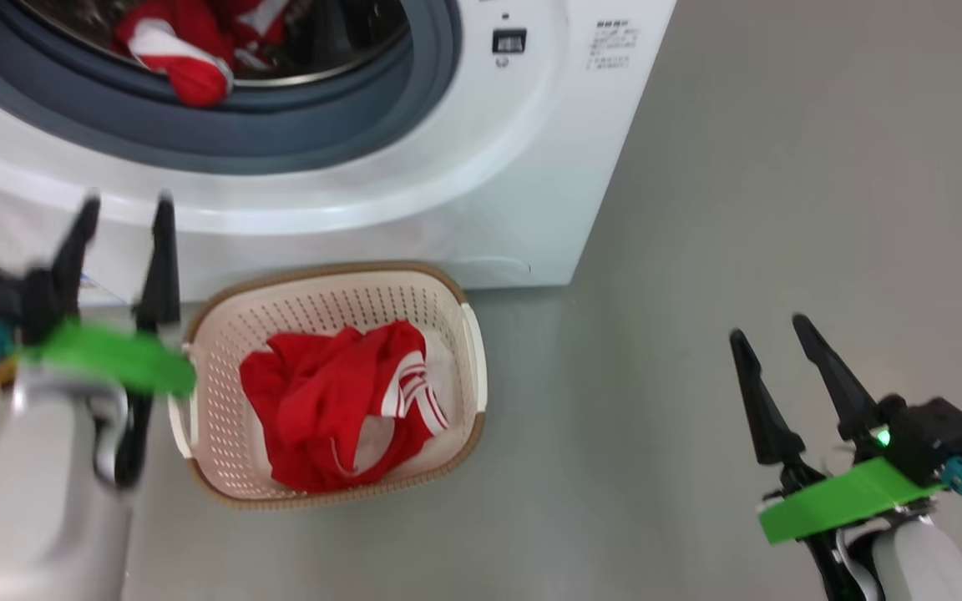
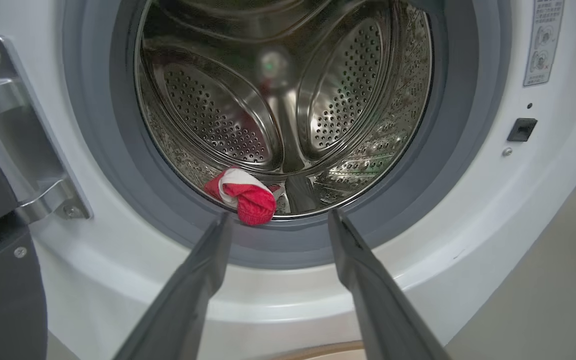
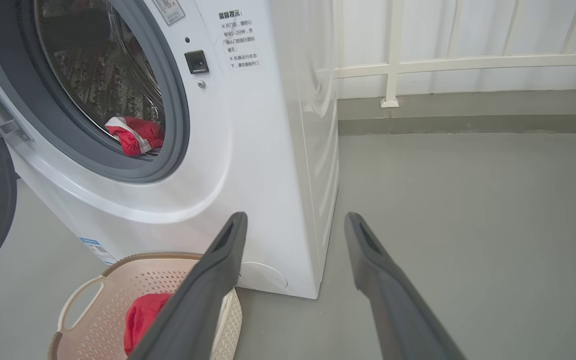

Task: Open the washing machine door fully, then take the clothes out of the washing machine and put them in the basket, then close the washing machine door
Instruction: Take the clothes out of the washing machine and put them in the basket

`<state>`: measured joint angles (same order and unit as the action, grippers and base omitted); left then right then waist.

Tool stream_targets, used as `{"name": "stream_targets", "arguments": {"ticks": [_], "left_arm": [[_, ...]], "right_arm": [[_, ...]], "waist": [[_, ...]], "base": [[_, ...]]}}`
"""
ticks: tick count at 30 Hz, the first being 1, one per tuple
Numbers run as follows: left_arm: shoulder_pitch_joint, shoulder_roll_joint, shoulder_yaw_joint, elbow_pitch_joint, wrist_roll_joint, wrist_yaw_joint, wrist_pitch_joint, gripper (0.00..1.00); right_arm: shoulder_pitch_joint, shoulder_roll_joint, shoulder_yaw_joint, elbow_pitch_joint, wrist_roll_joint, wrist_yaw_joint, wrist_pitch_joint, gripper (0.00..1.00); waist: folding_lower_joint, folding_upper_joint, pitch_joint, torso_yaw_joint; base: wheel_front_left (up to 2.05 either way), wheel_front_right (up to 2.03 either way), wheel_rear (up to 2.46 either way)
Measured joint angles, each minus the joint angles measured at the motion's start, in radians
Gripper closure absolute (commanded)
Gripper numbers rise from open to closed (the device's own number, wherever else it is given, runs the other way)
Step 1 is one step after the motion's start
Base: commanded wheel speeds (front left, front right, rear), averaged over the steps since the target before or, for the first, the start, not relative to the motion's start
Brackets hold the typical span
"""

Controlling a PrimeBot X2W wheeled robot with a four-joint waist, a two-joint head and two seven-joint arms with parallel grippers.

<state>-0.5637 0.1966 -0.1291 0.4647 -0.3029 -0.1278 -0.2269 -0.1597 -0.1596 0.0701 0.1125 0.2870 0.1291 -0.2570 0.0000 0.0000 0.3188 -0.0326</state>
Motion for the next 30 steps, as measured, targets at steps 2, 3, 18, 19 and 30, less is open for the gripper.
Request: {"name": "stream_targets", "arguments": {"ticks": [2,3,18,19,30], "left_arm": [[-0.091,0.000,-0.015,0.057,0.002,0.000,0.020,0.00],[-0.135,0.000,-0.021,0.085,0.002,0.000,0.026,0.00],[-0.576,0.023,-0.077,0.505,0.070,0.002,0.130,0.00],[-0.597,0.024,-0.081,0.532,0.074,0.002,0.135,0.00],[-0.733,0.053,-0.085,0.727,0.075,0.022,0.165,0.00]], "right_arm": [[-0.020,0.007,0.007,-0.004,-0.004,0.000,0.000,0.00],[-0.028,0.010,0.010,-0.005,-0.005,0.000,0.000,0.00],[-0.132,0.057,0.053,-0.018,-0.014,0.000,0.000,0.00],[-0.138,0.059,0.058,-0.017,-0.014,0.000,0.000,0.00],[-0.175,0.077,0.100,-0.015,-0.014,0.000,0.000,0.00]], "waist": [[0.0001,0.0000,0.022,-0.004],[0.0001,0.0000,0.033,-0.006],[0.0001,0.0000,0.177,-0.072],[0.0000,0.0000,0.185,-0.078],[0.0001,0.0000,0.233,-0.139]], "base": [[0.00,0.00,0.00],[0.00,0.00,0.00],[0.00,0.00,0.00],[0.00,0.00,0.00],[0.00,0.00,0.00]]}}
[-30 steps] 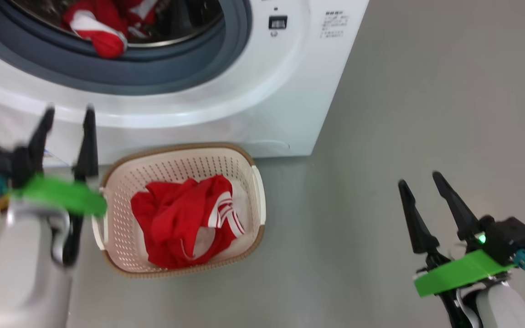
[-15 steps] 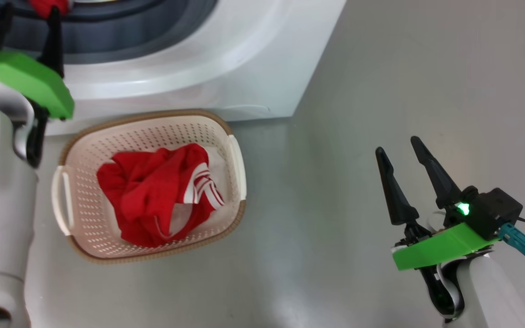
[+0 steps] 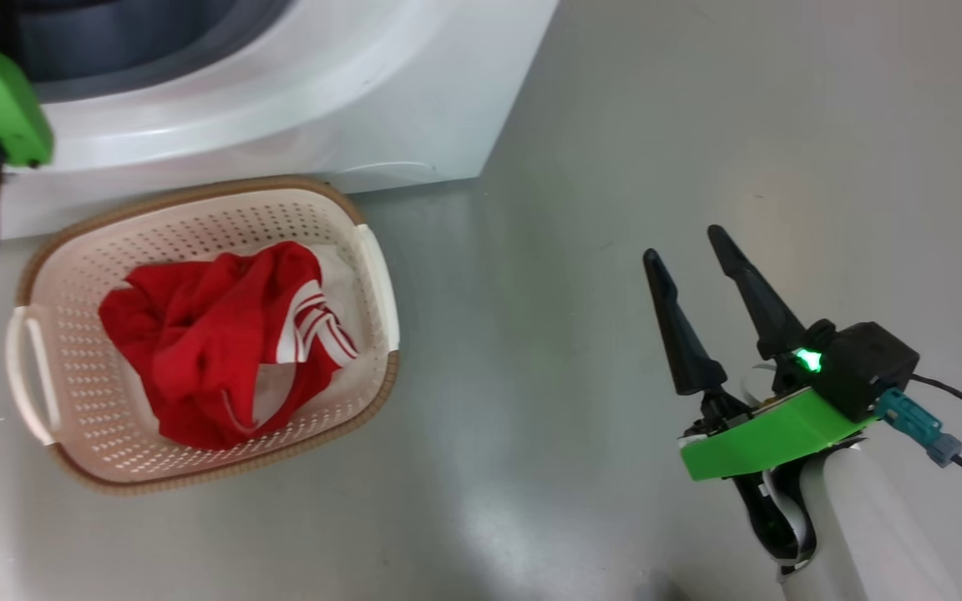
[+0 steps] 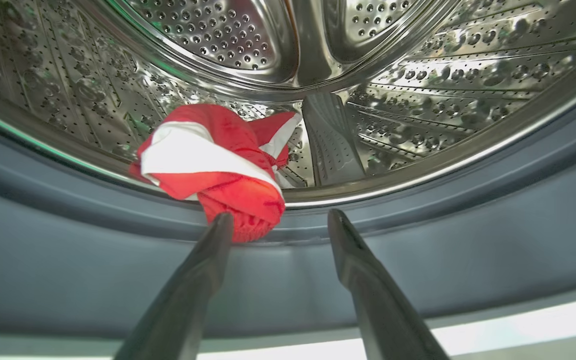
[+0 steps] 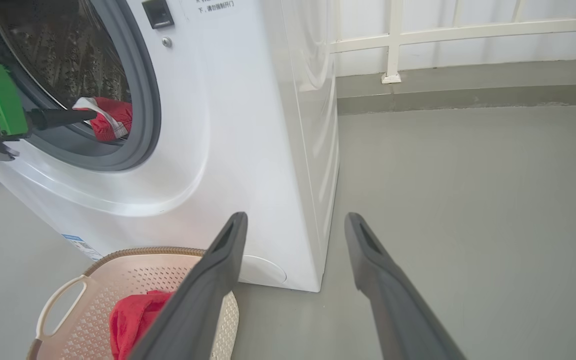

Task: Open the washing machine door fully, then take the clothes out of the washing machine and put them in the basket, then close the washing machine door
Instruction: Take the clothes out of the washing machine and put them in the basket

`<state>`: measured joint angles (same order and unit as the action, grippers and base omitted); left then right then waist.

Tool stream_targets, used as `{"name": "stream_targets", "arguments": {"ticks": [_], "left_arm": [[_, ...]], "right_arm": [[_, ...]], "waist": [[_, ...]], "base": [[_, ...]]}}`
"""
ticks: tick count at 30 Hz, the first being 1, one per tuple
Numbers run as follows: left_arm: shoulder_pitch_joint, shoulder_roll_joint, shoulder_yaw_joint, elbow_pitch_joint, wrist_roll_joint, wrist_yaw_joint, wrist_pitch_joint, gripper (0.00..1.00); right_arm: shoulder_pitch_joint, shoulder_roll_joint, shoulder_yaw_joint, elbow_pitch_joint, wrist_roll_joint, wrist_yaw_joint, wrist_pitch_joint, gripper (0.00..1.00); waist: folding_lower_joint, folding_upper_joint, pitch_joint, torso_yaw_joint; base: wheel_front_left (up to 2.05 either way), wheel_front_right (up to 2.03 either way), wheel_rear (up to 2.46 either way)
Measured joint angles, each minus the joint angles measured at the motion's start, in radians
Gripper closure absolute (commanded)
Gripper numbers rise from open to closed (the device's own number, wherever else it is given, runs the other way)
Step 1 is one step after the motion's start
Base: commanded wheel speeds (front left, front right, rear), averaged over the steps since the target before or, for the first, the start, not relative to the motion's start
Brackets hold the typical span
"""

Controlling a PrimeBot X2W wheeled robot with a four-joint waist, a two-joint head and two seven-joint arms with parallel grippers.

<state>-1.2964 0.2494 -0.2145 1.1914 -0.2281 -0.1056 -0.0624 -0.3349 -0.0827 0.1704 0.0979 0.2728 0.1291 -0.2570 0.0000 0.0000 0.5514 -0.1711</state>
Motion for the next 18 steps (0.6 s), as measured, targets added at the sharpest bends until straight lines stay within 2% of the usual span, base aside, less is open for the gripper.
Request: {"name": "stream_targets", "arguments": {"ticks": [5,18], "left_arm": [[-0.045,0.026,0.003,0.058,-0.001,0.015,-0.001,0.00],[-0.113,0.082,0.007,0.096,-0.009,0.041,-0.011,0.00]], "right_arm": [[-0.013,0.011,0.015,0.000,0.000,0.000,0.000,0.00],[-0.020,0.020,0.045,0.000,0.000,0.000,0.000,0.00]], "waist": [[0.0000,0.0000,0.019,-0.031],[0.0000,0.0000,0.057,-0.079]], "base": [[0.00,0.00,0.00],[0.00,0.00,0.00]]}}
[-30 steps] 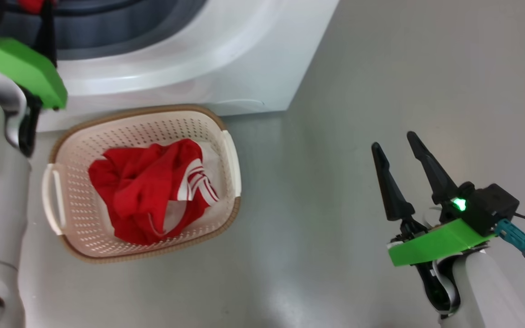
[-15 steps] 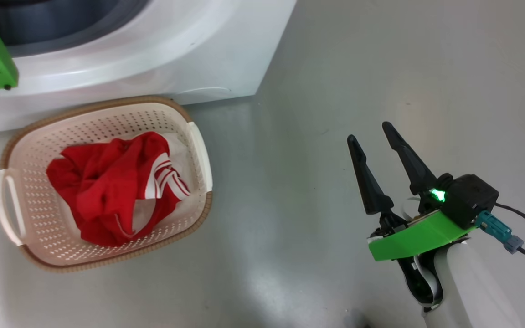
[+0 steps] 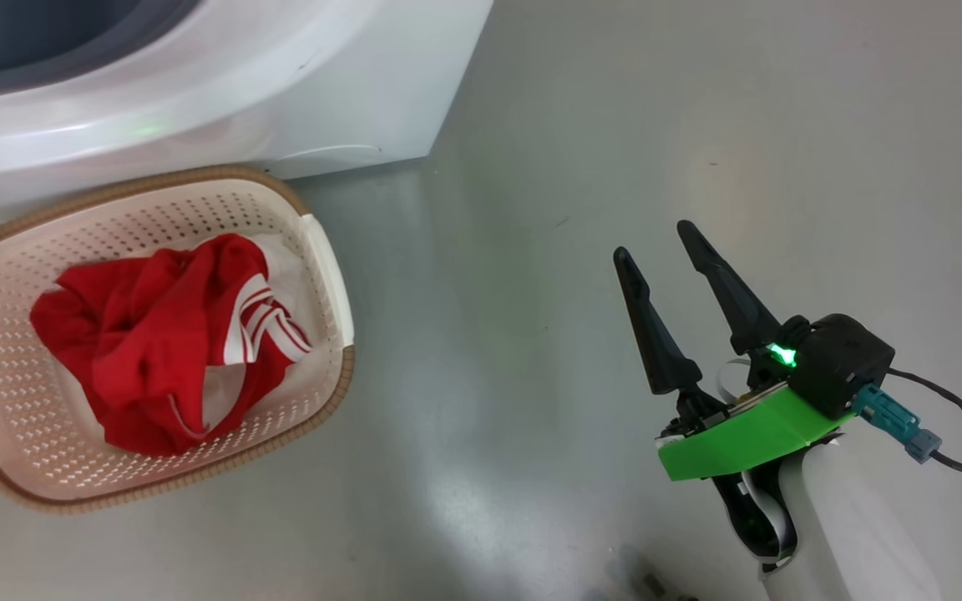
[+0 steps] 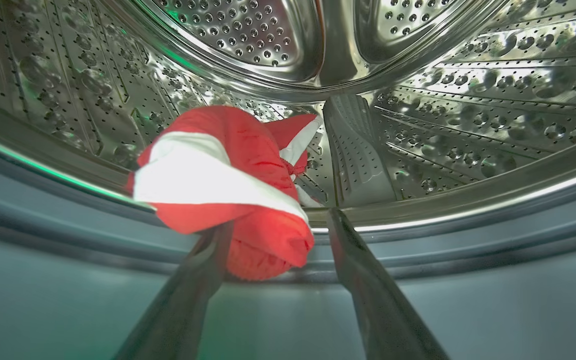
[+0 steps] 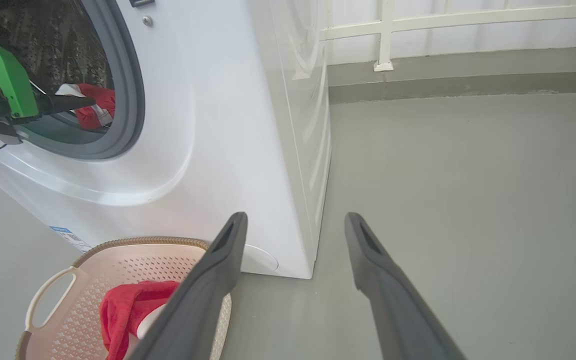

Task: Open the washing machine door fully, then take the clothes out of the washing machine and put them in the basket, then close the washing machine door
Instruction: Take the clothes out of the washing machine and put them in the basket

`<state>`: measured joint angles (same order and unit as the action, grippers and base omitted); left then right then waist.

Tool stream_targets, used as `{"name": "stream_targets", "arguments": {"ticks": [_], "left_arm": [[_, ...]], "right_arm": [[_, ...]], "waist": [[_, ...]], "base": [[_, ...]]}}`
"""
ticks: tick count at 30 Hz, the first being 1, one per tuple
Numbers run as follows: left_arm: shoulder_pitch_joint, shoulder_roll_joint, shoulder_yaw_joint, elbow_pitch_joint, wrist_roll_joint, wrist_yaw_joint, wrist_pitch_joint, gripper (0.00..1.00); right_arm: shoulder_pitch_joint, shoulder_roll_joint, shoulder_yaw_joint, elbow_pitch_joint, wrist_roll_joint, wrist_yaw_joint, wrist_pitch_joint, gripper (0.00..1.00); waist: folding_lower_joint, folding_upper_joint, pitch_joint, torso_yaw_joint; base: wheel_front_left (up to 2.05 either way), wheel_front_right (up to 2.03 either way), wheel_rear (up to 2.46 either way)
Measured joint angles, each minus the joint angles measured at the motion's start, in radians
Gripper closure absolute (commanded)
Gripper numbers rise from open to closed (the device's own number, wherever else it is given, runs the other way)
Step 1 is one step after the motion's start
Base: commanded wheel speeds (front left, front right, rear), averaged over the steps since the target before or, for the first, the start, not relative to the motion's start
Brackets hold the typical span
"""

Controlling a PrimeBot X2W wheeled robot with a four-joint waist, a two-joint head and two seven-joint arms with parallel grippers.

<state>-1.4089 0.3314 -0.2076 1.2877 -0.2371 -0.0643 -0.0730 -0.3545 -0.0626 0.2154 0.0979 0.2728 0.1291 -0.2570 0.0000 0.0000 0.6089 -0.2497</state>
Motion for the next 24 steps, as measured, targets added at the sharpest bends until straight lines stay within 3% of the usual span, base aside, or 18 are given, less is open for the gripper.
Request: {"name": "stream_targets", "arguments": {"ticks": [6,7,8,11,12,19,24], "left_arm": [[-0.004,0.024,-0.001,0.008,-0.004,0.018,0.000,0.00],[-0.009,0.029,-0.002,0.009,-0.005,0.019,0.000,0.16],[-0.014,0.033,-0.002,0.009,-0.005,0.021,0.000,0.51],[-0.016,0.042,-0.006,0.012,-0.005,0.029,-0.008,0.92],[-0.016,0.043,-0.006,0.012,-0.006,0.029,-0.009,1.00],[-0.015,0.036,-0.007,0.015,-0.033,0.026,-0.051,1.00],[-0.006,-0.005,-0.004,0.014,-0.053,0.005,-0.130,1.00]], "right_arm": [[0.000,0.001,0.008,-0.001,0.000,0.000,0.000,0.00],[0.000,0.002,0.008,-0.001,0.000,0.000,0.000,0.00],[0.000,0.002,0.008,-0.001,0.000,0.000,0.000,0.00],[0.000,0.003,0.008,-0.002,0.000,0.000,0.000,0.00],[0.000,0.004,0.008,-0.003,0.000,0.000,0.000,0.00],[0.000,0.005,-0.002,-0.004,0.000,0.000,0.000,0.00],[0.000,0.005,-0.011,-0.002,0.000,0.000,0.000,0.00]], "waist": [[0.0000,0.0000,0.006,-0.020],[0.0000,0.0000,0.007,-0.022],[0.0000,0.0000,0.008,-0.024],[0.0000,0.0000,0.011,-0.026],[0.0000,0.0000,0.011,-0.026],[0.0000,0.0000,0.011,-0.010],[0.0000,0.0000,-0.007,0.010]], "base": [[0.00,0.00,0.00],[0.00,0.00,0.00],[0.00,0.00,0.00],[0.00,0.00,0.00],[0.00,0.00,0.00],[0.00,0.00,0.00],[0.00,0.00,0.00]]}}
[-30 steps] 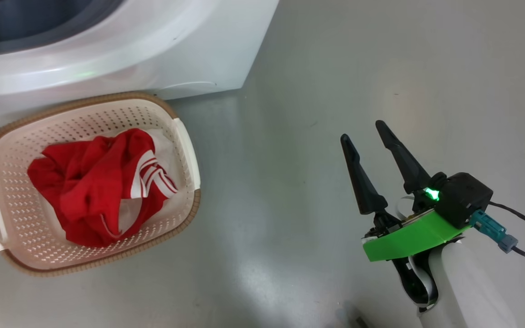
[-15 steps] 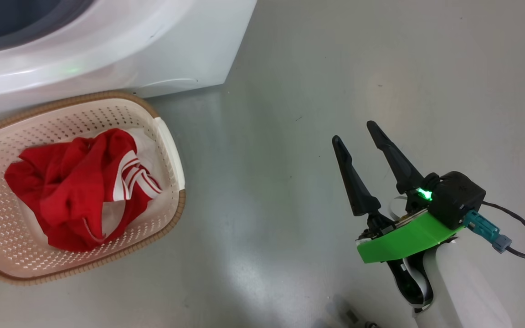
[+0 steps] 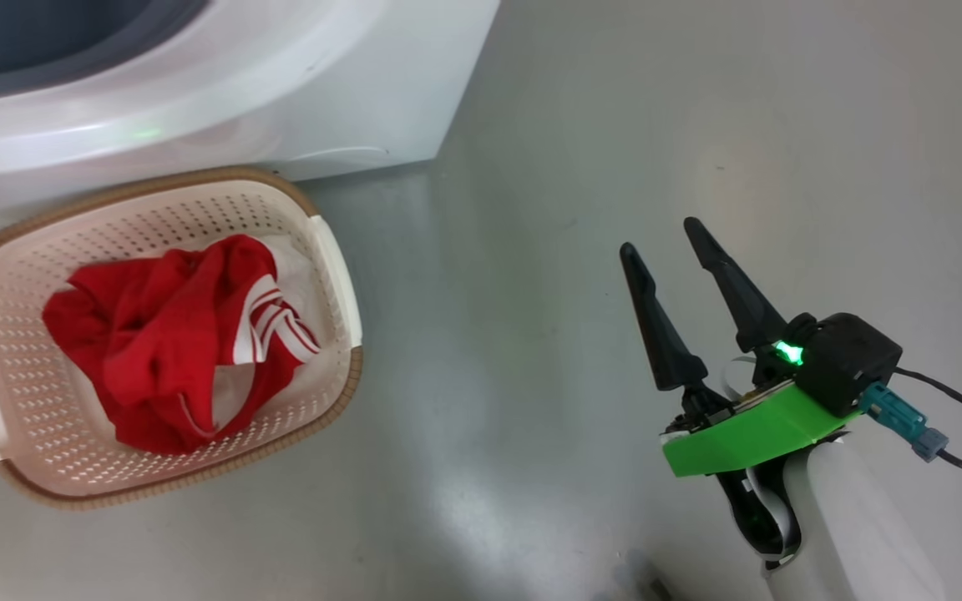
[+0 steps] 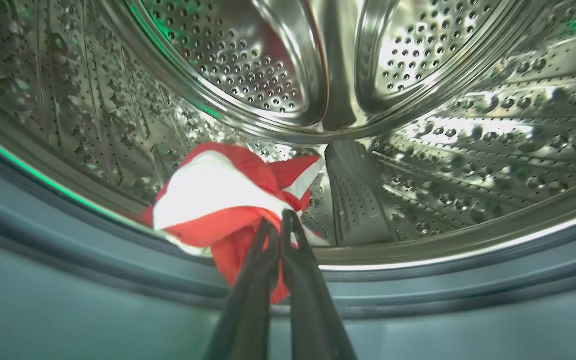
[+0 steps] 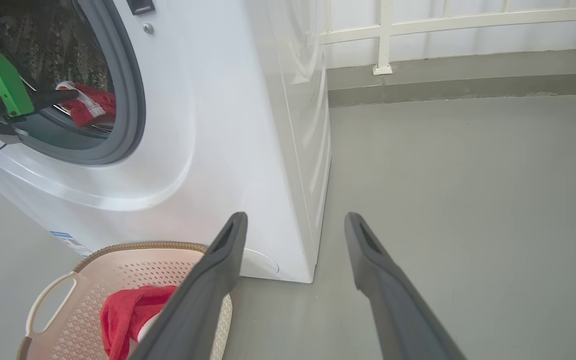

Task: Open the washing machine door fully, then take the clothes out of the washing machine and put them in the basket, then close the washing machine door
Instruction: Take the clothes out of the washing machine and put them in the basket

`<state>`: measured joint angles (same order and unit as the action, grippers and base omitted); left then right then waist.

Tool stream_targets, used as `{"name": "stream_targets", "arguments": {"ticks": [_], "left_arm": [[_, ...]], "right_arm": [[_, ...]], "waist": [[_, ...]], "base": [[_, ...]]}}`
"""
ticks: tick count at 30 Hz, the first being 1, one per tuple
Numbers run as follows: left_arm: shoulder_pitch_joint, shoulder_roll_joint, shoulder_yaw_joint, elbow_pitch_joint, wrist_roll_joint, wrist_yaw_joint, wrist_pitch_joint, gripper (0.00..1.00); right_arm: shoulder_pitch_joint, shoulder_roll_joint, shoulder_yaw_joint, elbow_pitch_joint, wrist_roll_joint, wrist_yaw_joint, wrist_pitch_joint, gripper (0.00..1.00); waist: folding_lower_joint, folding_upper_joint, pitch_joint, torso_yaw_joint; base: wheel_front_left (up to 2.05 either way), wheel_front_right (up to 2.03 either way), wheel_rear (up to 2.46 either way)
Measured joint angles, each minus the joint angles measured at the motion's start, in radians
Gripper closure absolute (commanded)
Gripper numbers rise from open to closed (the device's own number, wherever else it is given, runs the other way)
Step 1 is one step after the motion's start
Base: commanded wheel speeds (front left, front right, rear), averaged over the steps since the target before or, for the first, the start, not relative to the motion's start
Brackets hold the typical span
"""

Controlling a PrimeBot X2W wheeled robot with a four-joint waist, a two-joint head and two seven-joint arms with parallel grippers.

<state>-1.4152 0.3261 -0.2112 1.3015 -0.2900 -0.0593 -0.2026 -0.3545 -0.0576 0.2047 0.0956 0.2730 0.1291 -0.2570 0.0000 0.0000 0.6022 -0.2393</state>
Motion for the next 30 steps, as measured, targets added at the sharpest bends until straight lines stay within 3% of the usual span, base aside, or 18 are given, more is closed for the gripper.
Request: {"name": "stream_targets", "arguments": {"ticks": [7,16,30], "left_arm": [[0.101,-0.058,0.005,-0.065,-0.033,-0.043,-0.047,1.00],[0.301,-0.095,0.068,-0.392,-0.049,-0.052,-0.051,1.00],[0.597,-0.156,0.147,-0.776,-0.015,-0.061,-0.051,1.00]], "right_arm": [[0.006,-0.016,-0.031,0.000,0.000,0.000,0.000,0.00],[0.052,-0.044,-0.061,0.002,0.000,0.000,0.000,0.00],[0.131,-0.080,-0.092,0.003,0.003,0.000,0.000,0.00]], "waist": [[0.0000,0.0000,-0.048,0.035],[0.0000,0.0000,-0.121,0.086],[0.0000,0.0000,-0.243,0.154]], "base": [[0.00,0.00,0.00],[0.00,0.00,0.00],[0.00,0.00,0.00]]}}
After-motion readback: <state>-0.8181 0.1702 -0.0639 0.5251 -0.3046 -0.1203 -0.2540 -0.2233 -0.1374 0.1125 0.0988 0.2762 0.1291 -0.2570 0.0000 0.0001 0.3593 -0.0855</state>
